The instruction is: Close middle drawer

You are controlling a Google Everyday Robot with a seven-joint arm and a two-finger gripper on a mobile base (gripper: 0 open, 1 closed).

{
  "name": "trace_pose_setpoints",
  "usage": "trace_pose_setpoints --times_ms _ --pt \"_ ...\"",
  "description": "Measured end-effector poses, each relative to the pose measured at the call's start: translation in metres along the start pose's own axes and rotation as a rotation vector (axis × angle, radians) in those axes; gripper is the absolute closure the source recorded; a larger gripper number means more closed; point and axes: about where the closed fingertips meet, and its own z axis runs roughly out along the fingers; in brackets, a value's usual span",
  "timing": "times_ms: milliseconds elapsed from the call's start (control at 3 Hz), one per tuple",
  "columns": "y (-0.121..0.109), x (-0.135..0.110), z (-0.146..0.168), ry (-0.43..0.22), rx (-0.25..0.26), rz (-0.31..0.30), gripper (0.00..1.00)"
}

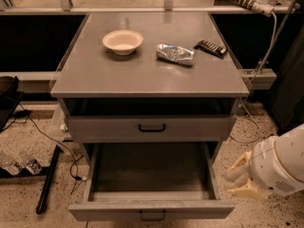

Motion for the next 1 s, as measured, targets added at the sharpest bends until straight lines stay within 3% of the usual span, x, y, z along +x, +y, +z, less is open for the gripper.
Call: trace_pose_setpoints --times_ms 333,667,1000 --pt "0.000 0.000 0.000 0.000 -0.001 0.000 0.89" --pt "0.002 0.000 0.010 -0.021 -0.025 0.012 1.00" --pt "0.003 0.006 0.062 -0.077 -0.101 0.094 1.00"
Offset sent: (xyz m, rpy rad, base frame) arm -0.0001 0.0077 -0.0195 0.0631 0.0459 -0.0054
